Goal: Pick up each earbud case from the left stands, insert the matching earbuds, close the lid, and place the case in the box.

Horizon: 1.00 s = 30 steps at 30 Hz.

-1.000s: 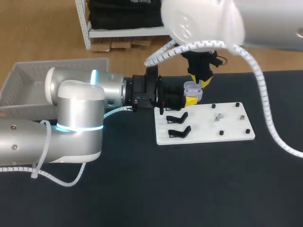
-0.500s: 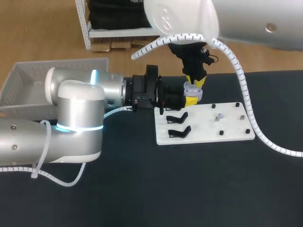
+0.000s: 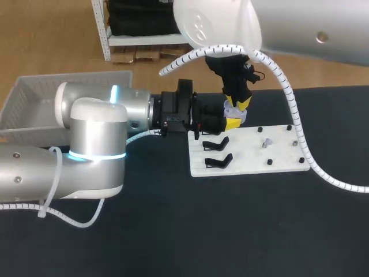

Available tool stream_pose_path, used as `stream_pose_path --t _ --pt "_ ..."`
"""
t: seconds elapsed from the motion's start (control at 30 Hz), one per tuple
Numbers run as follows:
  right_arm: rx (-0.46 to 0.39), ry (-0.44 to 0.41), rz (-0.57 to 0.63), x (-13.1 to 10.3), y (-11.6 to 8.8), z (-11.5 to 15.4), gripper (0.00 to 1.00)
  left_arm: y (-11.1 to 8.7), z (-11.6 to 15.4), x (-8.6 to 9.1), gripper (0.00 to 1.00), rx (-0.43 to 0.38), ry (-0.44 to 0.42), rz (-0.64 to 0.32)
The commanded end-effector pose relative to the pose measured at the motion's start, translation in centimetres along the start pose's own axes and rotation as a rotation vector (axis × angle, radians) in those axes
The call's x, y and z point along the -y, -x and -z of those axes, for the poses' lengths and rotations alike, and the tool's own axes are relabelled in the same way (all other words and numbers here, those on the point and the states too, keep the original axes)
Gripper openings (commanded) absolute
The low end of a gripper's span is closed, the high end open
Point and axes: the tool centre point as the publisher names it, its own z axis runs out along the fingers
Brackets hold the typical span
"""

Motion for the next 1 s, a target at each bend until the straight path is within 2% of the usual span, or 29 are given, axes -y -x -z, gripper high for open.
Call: stream_pose_path --t 0.03,1.0 --pt "0.001 -0.003 -0.003 -0.2 0.1 -0.2 0.0 -0.2 0.0 0.1 0.0 0.01 0.006 -0.005" --pt "-0.004 -0.003 -0.044 -0.6 0.5 -1.3 0.0 -0.2 0.0 0.1 0.0 0.01 0.006 -0.005"
